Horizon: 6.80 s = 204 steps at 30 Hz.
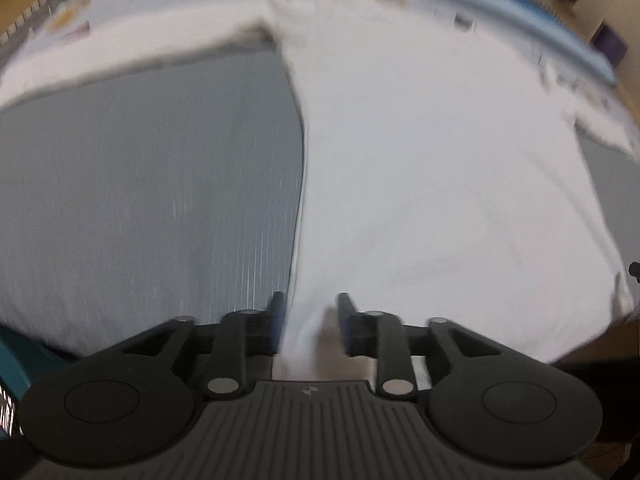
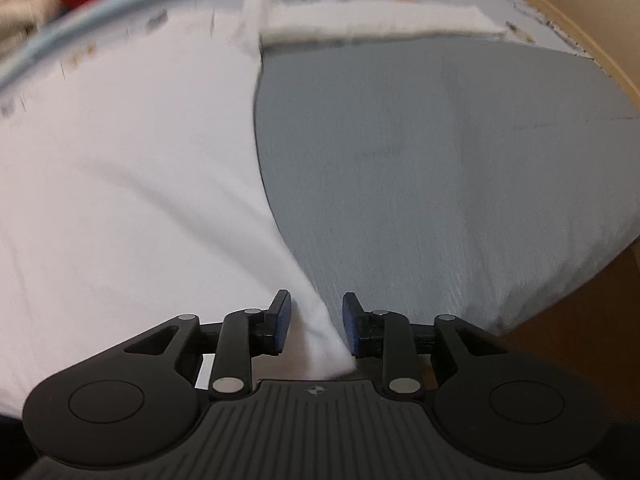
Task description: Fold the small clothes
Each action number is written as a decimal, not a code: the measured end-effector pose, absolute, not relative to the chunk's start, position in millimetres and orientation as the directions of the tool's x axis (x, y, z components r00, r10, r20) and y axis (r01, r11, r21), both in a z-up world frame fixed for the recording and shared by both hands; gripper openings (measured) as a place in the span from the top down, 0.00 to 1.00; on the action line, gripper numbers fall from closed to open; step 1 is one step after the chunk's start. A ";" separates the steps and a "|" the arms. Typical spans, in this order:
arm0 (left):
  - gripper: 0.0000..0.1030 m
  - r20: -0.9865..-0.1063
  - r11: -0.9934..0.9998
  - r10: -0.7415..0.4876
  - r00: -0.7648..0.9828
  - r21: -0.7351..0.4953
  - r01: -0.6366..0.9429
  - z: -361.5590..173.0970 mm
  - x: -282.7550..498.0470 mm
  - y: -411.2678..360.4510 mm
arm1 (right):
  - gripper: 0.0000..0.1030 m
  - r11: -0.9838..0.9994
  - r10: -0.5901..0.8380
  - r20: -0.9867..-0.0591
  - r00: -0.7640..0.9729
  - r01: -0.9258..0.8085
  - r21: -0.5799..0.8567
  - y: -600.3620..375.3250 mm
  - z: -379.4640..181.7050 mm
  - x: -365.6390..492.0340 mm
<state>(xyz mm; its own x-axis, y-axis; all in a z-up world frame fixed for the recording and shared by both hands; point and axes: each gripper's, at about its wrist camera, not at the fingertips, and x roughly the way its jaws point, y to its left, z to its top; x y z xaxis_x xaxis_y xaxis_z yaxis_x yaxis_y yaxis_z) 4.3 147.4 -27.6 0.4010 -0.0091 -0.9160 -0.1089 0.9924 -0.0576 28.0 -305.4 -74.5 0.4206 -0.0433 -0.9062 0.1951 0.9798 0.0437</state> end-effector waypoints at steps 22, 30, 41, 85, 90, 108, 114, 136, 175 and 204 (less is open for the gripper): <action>0.12 -0.639 0.984 0.160 0.752 0.039 -0.176 3.5 32.7 112.1 | 0.20 0.998 0.056 -0.353 0.934 -0.058 0.006 -302.4 58.0 32.8; 0.12 -0.606 0.985 0.158 0.780 0.038 -0.170 -5.6 43.6 119.8 | 0.23 0.994 -0.009 -0.442 0.897 0.058 0.097 -290.0 36.1 56.5; 0.12 -0.516 0.996 0.079 0.853 0.074 -0.047 66.9 127.8 129.3 | 0.23 0.997 0.012 -0.498 0.867 0.031 0.077 -262.1 20.6 81.0; 0.58 -0.835 0.485 0.315 0.451 -0.267 -0.833 -75.2 194.2 495.0 | 0.63 0.955 0.293 -0.645 0.706 -0.248 0.162 -85.7 -3.8 244.8; 0.92 -0.829 0.477 0.359 0.429 -0.233 -0.848 -80.3 201.1 500.3 | 0.63 0.966 0.250 -0.683 0.687 -0.227 0.125 -85.1 -13.8 250.1; 0.97 -0.567 0.834 0.204 0.798 -0.326 -0.446 26.6 216.9 245.3 | 0.79 0.976 0.201 -0.677 0.708 -0.202 0.078 -100.2 7.6 227.9; 0.97 -0.607 0.826 0.064 0.792 -0.413 -0.383 6.9 213.4 187.0 | 0.79 0.983 0.182 -0.698 0.693 -0.106 0.151 -116.1 1.0 212.5; 0.70 -0.771 0.789 0.057 0.634 -0.355 -0.502 -30.2 287.7 183.1 | 0.76 0.963 0.224 -0.786 0.577 -0.008 0.269 -123.2 -47.5 250.4; 0.70 -0.829 0.611 0.064 0.556 -0.408 -0.678 -33.4 269.0 257.5 | 0.89 0.913 0.349 -0.676 0.649 -0.399 0.088 -17.8 -56.5 256.9; 0.62 -0.863 0.790 0.001 0.505 -0.309 -0.530 -65.4 304.2 192.6 | 0.78 0.703 -0.122 -0.784 0.608 0.611 0.365 -282.6 -76.0 284.7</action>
